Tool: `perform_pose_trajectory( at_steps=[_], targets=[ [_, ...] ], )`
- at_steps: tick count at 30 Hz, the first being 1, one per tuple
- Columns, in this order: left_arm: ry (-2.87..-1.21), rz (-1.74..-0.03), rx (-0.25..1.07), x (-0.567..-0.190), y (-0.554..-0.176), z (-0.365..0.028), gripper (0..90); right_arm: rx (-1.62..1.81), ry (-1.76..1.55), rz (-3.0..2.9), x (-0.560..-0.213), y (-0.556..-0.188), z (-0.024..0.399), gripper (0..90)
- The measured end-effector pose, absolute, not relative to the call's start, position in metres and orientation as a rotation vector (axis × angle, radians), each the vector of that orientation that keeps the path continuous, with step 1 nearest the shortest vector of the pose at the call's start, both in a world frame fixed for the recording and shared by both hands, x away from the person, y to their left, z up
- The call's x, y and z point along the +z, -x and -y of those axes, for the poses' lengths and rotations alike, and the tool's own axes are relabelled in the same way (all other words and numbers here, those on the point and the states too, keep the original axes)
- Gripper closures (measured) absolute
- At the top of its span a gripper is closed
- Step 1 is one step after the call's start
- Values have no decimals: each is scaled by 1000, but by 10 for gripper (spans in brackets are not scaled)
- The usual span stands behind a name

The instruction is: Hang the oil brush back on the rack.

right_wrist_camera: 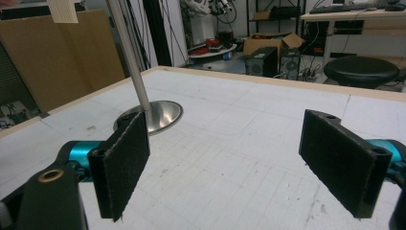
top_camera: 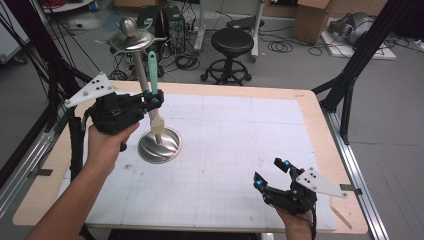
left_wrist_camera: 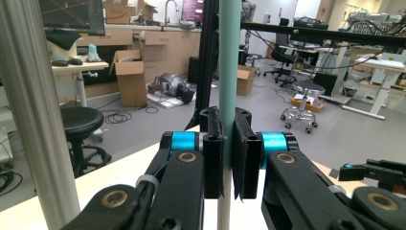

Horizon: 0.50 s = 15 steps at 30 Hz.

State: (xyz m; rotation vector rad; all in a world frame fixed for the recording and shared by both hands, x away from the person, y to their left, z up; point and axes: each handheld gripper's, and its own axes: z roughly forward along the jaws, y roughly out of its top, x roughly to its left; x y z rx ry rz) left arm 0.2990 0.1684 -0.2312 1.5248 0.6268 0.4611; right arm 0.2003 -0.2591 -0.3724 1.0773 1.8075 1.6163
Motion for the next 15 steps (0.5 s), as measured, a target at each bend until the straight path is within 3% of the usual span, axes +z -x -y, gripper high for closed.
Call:
perform_pose_trajectory(
  at_steps=[15],
  targets=[
    [-1513, -676, 521, -234, -301, -171, 841, 1619, -1077, -1807, -371, -199, 258, 165]
  ],
)
